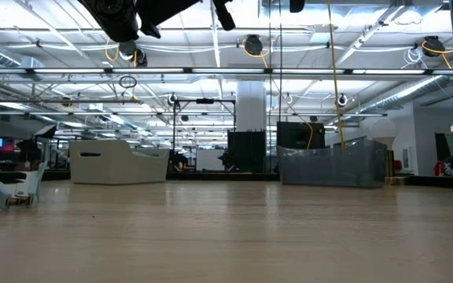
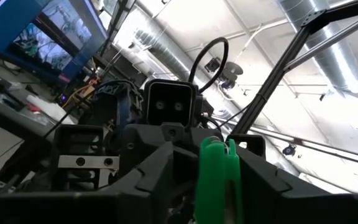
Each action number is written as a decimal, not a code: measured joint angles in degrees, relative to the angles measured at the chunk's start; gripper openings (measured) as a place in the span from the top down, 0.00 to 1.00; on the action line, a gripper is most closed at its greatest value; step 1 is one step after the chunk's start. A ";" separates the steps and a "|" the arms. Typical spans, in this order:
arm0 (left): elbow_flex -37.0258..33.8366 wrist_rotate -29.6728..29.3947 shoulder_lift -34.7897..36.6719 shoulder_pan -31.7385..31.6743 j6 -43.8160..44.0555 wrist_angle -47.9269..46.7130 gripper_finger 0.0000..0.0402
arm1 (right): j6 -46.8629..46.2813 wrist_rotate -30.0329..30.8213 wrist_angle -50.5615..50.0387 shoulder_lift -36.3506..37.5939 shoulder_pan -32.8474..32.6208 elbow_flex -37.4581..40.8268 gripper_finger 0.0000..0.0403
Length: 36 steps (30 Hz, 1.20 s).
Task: Pick and place Stapler, Stapler remover, tape
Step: Put the green stapler into the gray bin
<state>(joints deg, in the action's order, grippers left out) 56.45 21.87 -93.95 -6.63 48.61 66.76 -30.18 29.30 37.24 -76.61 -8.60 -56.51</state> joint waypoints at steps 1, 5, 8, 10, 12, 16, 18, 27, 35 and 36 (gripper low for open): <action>0.00 -0.02 0.00 0.00 -0.01 0.01 0.66 | 0.03 0.00 0.01 0.01 0.00 0.00 0.88; 0.00 -0.11 0.00 0.00 0.01 0.09 0.70 | 0.97 0.22 0.22 0.01 0.00 0.00 0.88; 0.00 -0.11 0.00 -0.11 0.16 0.22 0.72 | 1.21 0.21 0.49 0.01 0.00 0.00 0.88; 0.00 0.22 0.00 -0.42 0.22 0.50 0.71 | 1.27 -0.79 0.47 0.12 0.00 0.00 0.88; 0.00 0.93 0.00 -0.96 1.09 0.66 0.71 | 1.10 -1.88 -0.02 0.44 -0.15 0.00 0.88; 0.00 3.59 0.00 -2.23 2.73 0.61 0.72 | 0.87 -2.08 -2.85 1.73 -2.07 0.02 0.88; 0.02 4.70 0.00 -2.80 3.31 1.11 0.72 | 0.68 -2.26 -4.68 2.85 -3.18 0.11 0.88; 0.20 4.85 0.17 -5.56 4.91 4.50 0.72 | 1.57 -0.35 -12.62 8.54 -7.21 0.22 0.88; 0.15 6.26 0.17 -8.44 3.52 0.21 0.72 | 3.29 -0.89 -19.47 10.61 -7.21 0.17 0.88; 0.15 6.31 0.17 -8.80 2.71 -2.04 0.72 | 2.70 -0.92 -20.69 10.80 -7.21 0.17 0.88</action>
<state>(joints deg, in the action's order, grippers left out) 56.60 28.18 -93.78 -15.44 51.32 64.72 -27.48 28.38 16.55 -65.81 -15.81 -56.34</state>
